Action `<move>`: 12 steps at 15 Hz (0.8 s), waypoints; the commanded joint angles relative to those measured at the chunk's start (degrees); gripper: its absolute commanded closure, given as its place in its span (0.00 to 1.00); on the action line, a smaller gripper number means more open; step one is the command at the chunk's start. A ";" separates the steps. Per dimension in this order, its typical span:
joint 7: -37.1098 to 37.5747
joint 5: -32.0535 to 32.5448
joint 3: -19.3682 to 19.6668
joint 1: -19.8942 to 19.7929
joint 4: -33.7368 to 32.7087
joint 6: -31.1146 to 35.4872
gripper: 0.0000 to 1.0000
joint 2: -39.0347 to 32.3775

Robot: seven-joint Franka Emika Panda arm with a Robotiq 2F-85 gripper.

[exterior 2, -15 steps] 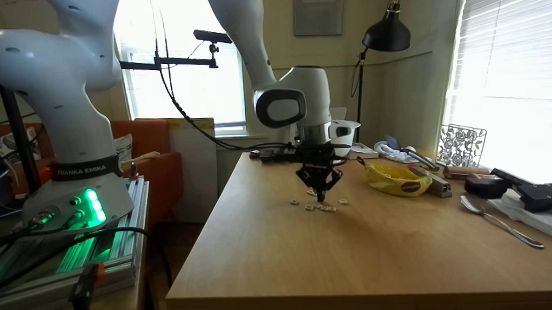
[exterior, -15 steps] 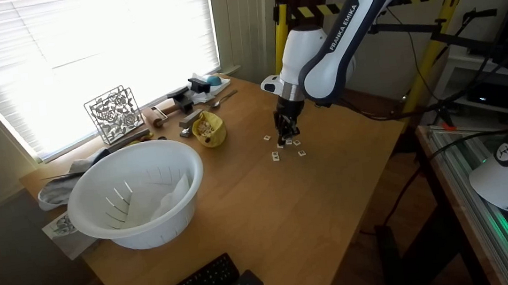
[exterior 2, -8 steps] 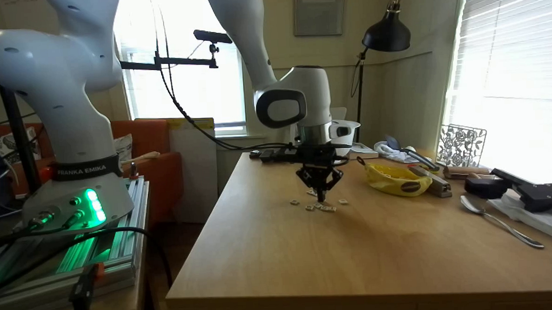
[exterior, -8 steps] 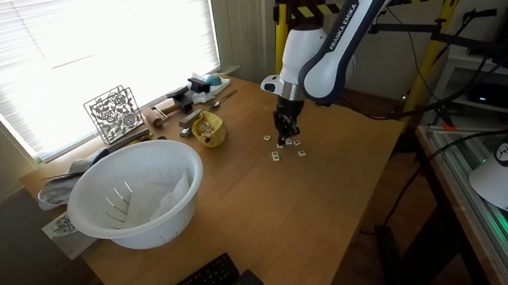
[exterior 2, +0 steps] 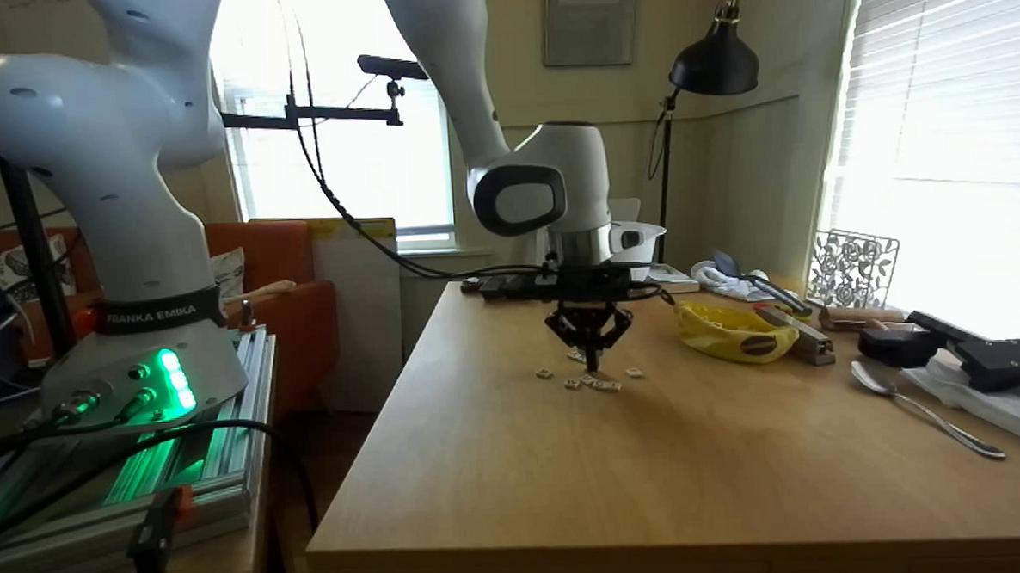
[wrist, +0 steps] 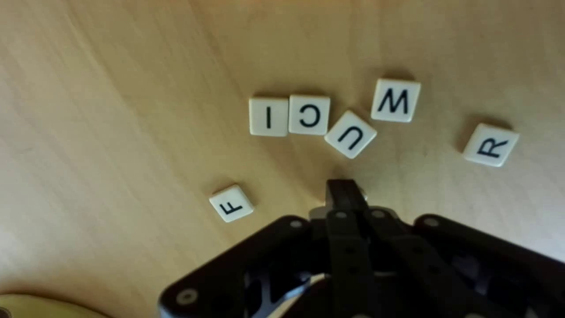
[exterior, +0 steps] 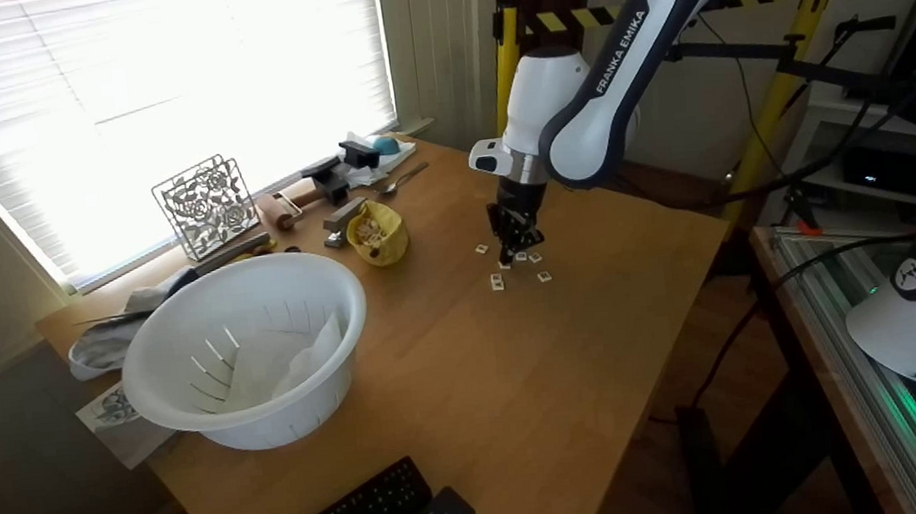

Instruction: Arrange the small objects on the table

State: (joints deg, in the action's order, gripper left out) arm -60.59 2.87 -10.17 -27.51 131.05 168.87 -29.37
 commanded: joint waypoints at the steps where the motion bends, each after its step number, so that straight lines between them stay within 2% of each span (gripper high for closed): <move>1: -3.19 2.02 1.39 0.74 -0.71 -0.08 1.00 -0.45; 8: -5.28 -1.71 -1.02 -1.97 0.92 -1.35 1.00 4.78; 12: 0.82 -5.03 1.16 0.56 0.75 -2.98 1.00 5.48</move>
State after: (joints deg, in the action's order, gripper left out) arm -63.34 1.01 -9.95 -28.34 130.97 167.52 -25.38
